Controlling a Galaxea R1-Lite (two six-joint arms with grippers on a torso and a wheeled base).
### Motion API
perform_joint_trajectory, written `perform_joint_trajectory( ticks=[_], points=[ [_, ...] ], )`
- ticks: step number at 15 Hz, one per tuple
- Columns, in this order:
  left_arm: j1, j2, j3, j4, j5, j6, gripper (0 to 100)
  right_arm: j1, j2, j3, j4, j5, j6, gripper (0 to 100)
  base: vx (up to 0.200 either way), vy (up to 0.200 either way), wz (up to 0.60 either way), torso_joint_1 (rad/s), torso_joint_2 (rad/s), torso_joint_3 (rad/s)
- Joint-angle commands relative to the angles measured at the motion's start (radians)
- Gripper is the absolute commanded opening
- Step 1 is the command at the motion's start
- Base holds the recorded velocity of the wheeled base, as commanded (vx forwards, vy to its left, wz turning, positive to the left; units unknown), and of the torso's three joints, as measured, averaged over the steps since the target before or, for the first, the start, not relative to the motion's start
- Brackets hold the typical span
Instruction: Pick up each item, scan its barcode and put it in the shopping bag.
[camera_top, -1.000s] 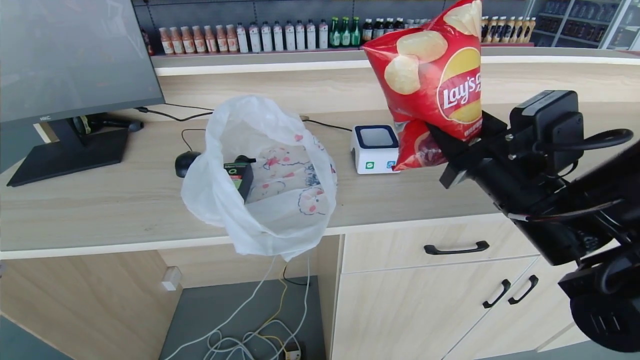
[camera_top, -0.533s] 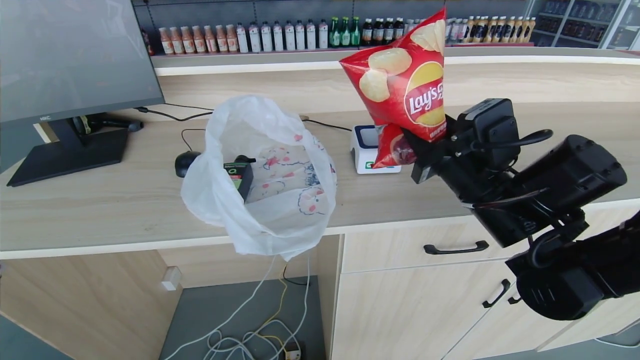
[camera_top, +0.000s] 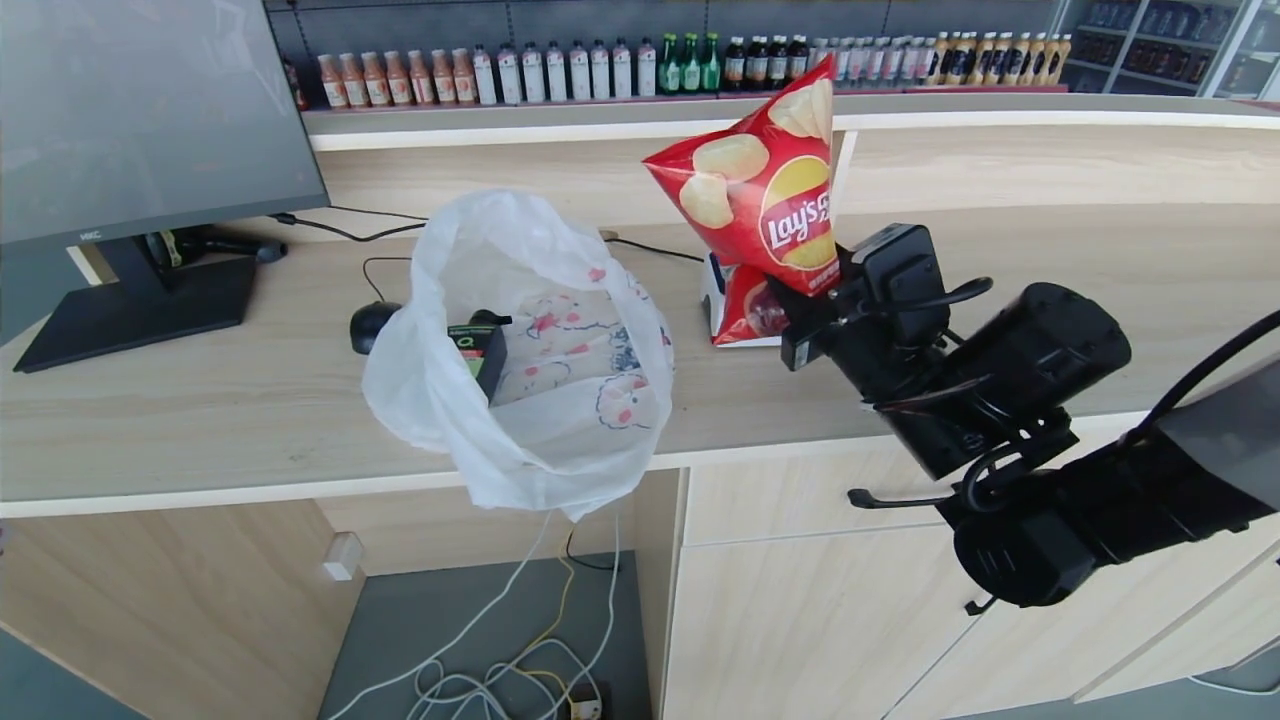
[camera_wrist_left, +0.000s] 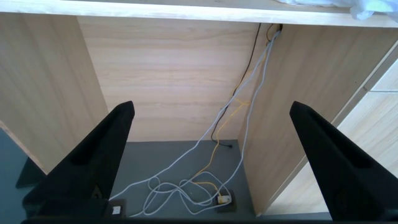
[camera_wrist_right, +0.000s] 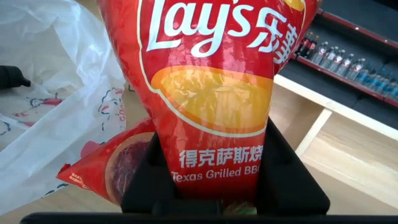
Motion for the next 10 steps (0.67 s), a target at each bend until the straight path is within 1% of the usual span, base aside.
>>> perform_joint_trajectory(
  ticks=[1, 3, 6, 8, 10],
  points=[
    [-0.001, 0.000, 0.000, 0.000, 0.000, 0.000, 100, -0.002, 0.035, -0.045, -0.002, 0.020, -0.009, 0, 0.000, 0.000, 0.00, 0.000, 0.00, 0.000],
    [0.001, 0.000, 0.000, 0.000, 0.000, 0.000, 100, -0.005, 0.061, -0.079, -0.002, 0.036, -0.030, 0, 0.000, 0.000, 0.00, 0.000, 0.00, 0.000],
    [-0.001, 0.000, 0.000, 0.000, 0.000, 0.000, 100, -0.017, 0.076, -0.096, -0.002, 0.059, -0.049, 0, 0.000, 0.000, 0.00, 0.000, 0.00, 0.000],
    [-0.001, 0.000, 0.000, 0.000, 0.000, 0.000, 100, -0.076, 0.076, -0.103, -0.002, 0.109, -0.086, 0, 0.000, 0.000, 0.00, 0.000, 0.00, 0.000],
    [-0.001, 0.000, 0.000, 0.000, 0.000, 0.000, 100, -0.109, 0.087, -0.105, -0.002, 0.175, -0.136, 0, 0.000, 0.000, 0.00, 0.000, 0.00, 0.000]
  ],
)
